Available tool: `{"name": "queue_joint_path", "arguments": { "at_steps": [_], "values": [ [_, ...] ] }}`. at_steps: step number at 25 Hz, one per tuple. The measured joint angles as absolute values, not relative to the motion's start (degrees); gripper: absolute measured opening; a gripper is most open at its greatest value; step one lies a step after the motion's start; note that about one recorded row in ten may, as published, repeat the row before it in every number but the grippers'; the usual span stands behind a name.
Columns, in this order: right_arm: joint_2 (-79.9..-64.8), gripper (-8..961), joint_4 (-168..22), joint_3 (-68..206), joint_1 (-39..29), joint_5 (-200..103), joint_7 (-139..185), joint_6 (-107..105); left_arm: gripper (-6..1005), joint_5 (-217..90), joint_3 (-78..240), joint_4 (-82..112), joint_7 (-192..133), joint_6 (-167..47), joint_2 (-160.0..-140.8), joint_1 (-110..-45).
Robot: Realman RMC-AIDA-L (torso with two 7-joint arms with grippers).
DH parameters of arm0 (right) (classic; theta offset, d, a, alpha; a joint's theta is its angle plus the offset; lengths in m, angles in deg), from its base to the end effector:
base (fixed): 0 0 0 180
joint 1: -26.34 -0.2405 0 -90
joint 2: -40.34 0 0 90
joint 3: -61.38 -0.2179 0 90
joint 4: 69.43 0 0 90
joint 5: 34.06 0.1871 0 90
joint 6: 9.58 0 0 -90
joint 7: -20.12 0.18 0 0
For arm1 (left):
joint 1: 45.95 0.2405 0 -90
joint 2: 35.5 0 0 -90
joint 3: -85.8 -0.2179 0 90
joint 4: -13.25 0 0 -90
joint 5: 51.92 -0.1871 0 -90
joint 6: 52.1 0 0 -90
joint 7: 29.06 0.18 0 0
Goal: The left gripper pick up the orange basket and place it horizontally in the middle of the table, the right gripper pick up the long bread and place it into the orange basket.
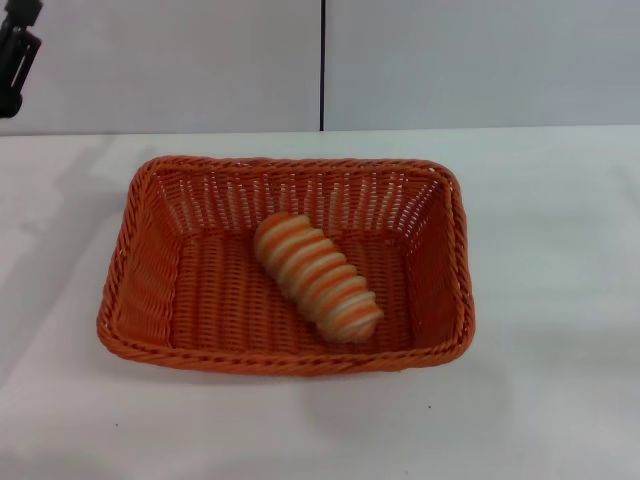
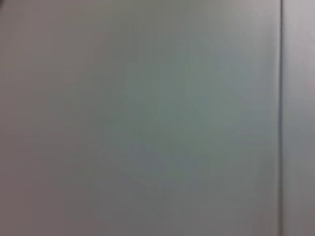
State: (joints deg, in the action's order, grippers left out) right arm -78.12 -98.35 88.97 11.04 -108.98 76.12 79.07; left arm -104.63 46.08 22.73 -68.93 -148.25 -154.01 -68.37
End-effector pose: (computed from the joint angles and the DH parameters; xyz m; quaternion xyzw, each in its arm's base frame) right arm 0.2680 0.2971 0.1009 -0.7330 0.2024 0.4403 0.4773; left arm -0.2279 0.3055 0.0770 -0.6736 -0.1572 -0.5339 0.4864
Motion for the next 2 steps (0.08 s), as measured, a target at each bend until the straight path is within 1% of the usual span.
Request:
{"name": "queue_joint_path", "arguments": {
  "at_steps": [1,2],
  "values": [
    [-78.32,657,-93.9,81.6,12.1,-106.3,68.2,79.7,603,-103.2,46.1,21.3,-64.9,-149.0,-154.07,-68.2],
    [-78.32,657,-93.9,81.6,12.1,-106.3,68.2,79.7,603,-102.3,46.1,20.4,-62.7,-149.5,-154.11,-68.2]
  ]
}}
